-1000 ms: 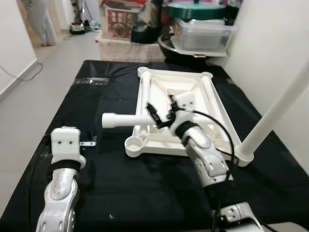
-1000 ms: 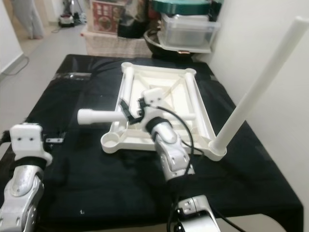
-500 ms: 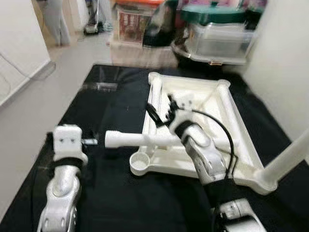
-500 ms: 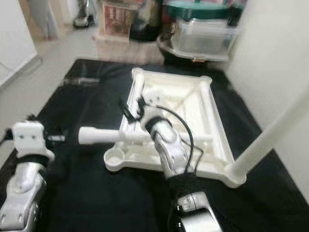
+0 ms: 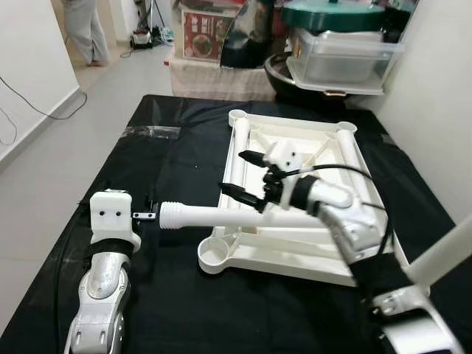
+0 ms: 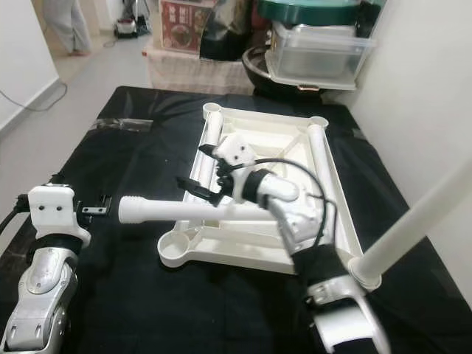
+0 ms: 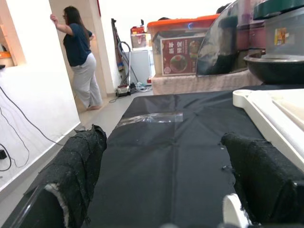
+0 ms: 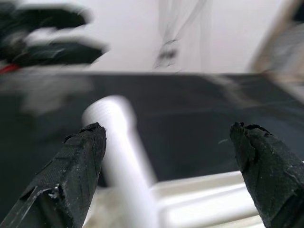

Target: Building children table

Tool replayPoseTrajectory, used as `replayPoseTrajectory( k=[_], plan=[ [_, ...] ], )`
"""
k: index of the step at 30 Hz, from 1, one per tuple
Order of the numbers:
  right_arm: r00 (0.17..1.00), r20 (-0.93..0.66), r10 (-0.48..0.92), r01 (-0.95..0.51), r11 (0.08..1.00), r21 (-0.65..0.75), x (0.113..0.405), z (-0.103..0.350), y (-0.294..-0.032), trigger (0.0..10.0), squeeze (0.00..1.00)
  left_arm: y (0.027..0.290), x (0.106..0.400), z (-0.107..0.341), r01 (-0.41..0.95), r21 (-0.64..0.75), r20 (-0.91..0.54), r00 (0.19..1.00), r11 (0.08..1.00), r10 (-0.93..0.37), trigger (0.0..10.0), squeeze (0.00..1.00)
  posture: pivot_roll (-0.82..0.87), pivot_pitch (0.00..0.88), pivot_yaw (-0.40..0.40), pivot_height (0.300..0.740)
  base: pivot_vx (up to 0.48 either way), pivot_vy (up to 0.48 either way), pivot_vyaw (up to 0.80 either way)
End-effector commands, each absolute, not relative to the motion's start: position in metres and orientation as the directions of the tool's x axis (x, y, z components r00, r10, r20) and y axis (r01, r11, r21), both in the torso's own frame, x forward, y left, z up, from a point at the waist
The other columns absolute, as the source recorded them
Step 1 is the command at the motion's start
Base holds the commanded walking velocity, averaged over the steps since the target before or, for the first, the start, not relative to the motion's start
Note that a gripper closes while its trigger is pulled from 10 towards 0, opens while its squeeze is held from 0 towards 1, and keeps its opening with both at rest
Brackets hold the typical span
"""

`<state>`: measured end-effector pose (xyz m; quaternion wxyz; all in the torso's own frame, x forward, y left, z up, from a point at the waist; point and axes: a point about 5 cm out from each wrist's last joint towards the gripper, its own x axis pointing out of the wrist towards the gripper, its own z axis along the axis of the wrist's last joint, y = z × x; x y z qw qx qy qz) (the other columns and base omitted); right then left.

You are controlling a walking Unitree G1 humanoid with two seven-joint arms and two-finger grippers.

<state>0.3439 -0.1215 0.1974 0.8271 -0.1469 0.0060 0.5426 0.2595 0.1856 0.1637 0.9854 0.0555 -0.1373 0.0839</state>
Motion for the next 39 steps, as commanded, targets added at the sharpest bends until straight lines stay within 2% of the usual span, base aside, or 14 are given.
replayPoseTrajectory(
  k=[1, 4, 9, 12, 17, 21, 25, 26, 34, 36, 37, 38, 39],
  plan=[
    [0.359, -0.241, 0.902, -0.923, 0.306, -0.234, 0.346, 0.191, -0.126, 10.0, 0.0, 0.185, 0.261, 0.16, -0.182, 0.09, 0.267, 0.952, 0.979, 0.152, 10.0, 0.0, 0.03, 0.0, -0.08, 0.74, 0.0, 0.0, 0.0],
    [0.395, -0.283, 0.874, -0.916, 0.349, -0.2, 0.359, 0.185, -0.129, 10.0, 0.0, 0.185, 0.261, 0.16, -0.185, 0.09, 0.266, 0.951, 0.979, 0.155, 10.0, 0.0, 0.03, 0.0, -0.081, 0.74, 0.0, 0.0, 0.0],
    [0.411, -0.291, 0.864, -0.911, 0.372, -0.18, 0.364, 0.182, -0.128, 10.0, 0.0, 0.185, 0.261, 0.16, -0.185, 0.09, 0.266, 0.951, 0.979, 0.155, 10.0, 0.0, 0.04, 0.0, -0.084, 0.74, 0.0, 0.0, 0.0],
    [0.45, -0.295, 0.843, -0.893, 0.419, -0.164, 0.372, 0.179, -0.124, 10.0, 0.0, 0.185, 0.262, 0.161, -0.183, 0.092, 0.268, 0.951, 0.979, 0.153, 10.0, 0.0, 0.05, 0.0, -0.084, 0.74, 0.0, 0.0, 0.0],
    [0.445, -0.334, 0.831, -0.895, 0.428, -0.129, 0.375, 0.172, -0.123, 10.0, 0.0, 0.184, 0.263, 0.161, -0.176, 0.093, 0.268, 0.952, 0.98, 0.146, 10.0, 0.0, 0.05, 0.0, -0.082, 0.74, 0.0, 0.0, 0.0],
    [0.445, -0.371, 0.815, -0.883, 0.468, -0.032, 0.376, 0.158, -0.125, 10.0, 0.0, 0.182, 0.265, 0.161, -0.167, 0.091, 0.267, 0.954, 0.982, 0.138, 10.0, 0.0, 0.05, 0.0, -0.082, 0.74, 0.0, 0.0, 0.0],
    [0.417, -0.423, 0.804, -0.89, 0.457, -0.009, 0.373, 0.145, -0.13, 10.0, 0.0, 0.181, 0.266, 0.161, -0.165, 0.091, 0.268, 0.954, 0.982, 0.135, 10.0, 0.0, 0.06, 0.0, -0.088, 0.74, 0.0, 0.0, 0.0],
    [0.436, -0.432, 0.789, -0.874, 0.486, 0.006, 0.373, 0.143, -0.135, 10.0, 0.0, 0.182, 0.266, 0.161, -0.17, 0.087, 0.266, 0.954, 0.982, 0.141, 10.0, 0.0, 0.06, 0.0, -0.088, 0.74, 0.0, 0.0, 0.0],
    [0.468, -0.485, 0.739, -0.856, 0.516, -0.04, 0.373, 0.136, -0.142, 10.0, 0.0, 0.182, 0.266, 0.159, -0.171, 0.088, 0.259, 0.955, 0.981, 0.144, 10.0, 0.0, 0.06, 0.0, -0.094, 0.74, 0.0, 0.0, 0.0],
    [0.498, -0.576, 0.648, -0.834, 0.54, -0.114, 0.372, 0.123, -0.145, 10.0, 0.0, 0.181, 0.267, 0.159, -0.17, 0.09, 0.256, 0.956, 0.981, 0.142, 10.0, 0.0, 0.06, 0.0, -0.094, 0.74, 0.0, 0.0, 0.0],
    [0.514, -0.611, 0.602, -0.821, 0.553, -0.146, 0.372, 0.118, -0.148, 8.1, 0.0, 0.181, 0.268, 0.159, -0.169, 0.092, 0.255, 0.957, 0.981, 0.141, 10.0, 0.0, 0.06, 0.0, -0.094, 0.74, 0.0, 0.0, 0.0],
    [0.523, -0.631, 0.573, -0.812, 0.559, -0.165, 0.372, 0.116, -0.149, 0.0, 0.0, 0.181, 0.268, 0.159, -0.168, 0.093, 0.254, 0.957, 0.981, 0.14, 10.0, 0.0, 0.06, 0.0, -0.094, 0.74, 0.0, 0.0, 0.0],
    [0.519, -0.644, 0.562, -0.818, 0.545, -0.183, 0.371, 0.113, -0.149, 0.0, 0.0, 0.181, 0.269, 0.159, -0.168, 0.095, 0.253, 0.957, 0.981, 0.14, 10.0, 0.0, 0.06, 0.0, -0.092, 0.74, 0.0, 0.0, 0.0]
  ],
)
